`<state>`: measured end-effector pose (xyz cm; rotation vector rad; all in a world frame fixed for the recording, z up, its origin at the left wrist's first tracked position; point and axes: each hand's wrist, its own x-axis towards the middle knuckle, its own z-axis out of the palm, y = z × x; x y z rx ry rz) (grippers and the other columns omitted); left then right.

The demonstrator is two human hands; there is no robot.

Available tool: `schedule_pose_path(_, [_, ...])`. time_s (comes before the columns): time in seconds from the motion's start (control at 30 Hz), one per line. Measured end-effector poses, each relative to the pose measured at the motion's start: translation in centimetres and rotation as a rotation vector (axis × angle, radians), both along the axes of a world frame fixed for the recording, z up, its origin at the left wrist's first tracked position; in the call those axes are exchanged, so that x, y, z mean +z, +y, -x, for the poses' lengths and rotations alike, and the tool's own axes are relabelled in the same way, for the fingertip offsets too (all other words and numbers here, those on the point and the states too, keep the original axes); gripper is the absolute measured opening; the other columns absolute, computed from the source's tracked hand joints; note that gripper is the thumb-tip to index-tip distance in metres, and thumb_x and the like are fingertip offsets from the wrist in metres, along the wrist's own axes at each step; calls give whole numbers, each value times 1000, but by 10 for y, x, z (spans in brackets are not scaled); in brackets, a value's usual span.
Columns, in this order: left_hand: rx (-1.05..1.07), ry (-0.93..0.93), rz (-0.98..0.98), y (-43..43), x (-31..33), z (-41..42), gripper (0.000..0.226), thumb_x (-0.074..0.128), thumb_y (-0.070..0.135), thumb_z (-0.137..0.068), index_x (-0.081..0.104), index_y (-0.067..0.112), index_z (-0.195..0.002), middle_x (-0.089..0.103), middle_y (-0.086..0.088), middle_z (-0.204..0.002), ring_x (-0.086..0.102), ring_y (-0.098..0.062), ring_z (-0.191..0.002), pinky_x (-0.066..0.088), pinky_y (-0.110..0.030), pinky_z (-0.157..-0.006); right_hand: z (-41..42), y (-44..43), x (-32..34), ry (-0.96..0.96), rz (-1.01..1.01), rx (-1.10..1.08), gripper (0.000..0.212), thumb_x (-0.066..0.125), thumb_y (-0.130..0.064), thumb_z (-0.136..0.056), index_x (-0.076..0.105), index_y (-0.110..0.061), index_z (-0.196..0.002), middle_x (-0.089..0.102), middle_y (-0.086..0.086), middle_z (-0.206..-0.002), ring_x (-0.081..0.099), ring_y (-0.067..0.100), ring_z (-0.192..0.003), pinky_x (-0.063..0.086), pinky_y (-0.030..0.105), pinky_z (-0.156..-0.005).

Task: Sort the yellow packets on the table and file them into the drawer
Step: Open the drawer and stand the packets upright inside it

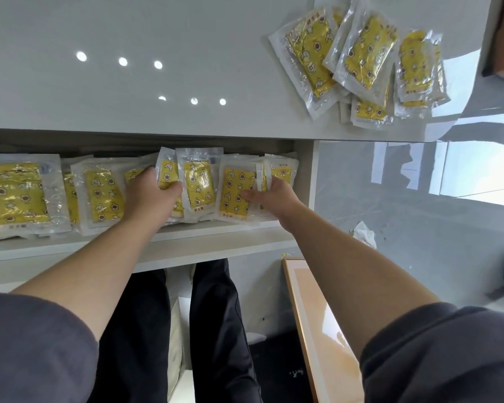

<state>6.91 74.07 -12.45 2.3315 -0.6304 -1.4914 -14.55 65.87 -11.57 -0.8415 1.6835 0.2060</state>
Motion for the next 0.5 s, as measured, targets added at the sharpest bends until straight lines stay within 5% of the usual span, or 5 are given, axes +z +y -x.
schedule_pose_path(0.13, [4, 11, 38, -1, -3, 5, 27, 61, 27, -90, 58, 3, -103, 64, -18, -101, 63, -37, -90, 53, -48, -76, 3, -2, 0, 6, 16, 7, 39, 77, -18, -82, 62, -11, -117, 70, 2, -107, 69, 15, -88, 56, 25, -70])
schedule_pose_path(0.4, [19, -103, 57, 0, -6, 11, 21, 58, 21, -92, 48, 3, -89, 44, -2, -71, 40, -15, -57, 30, -29, -51, 7, -13, 0, 71, 76, 75, 35, 76, -19, -83, 60, -12, -113, 68, 3, -106, 68, 18, -91, 52, 21, -64])
schedule_pose_path(0.5, [20, -111, 66, -1, -5, 11, 22, 59, 21, -92, 52, 1, -93, 51, -7, -78, 47, -21, -63, 37, -32, -58, 16, -16, 3, 153, 89, 108, 42, 77, -23, -82, 59, -12, -118, 68, 3, -108, 68, 20, -93, 55, 27, -70])
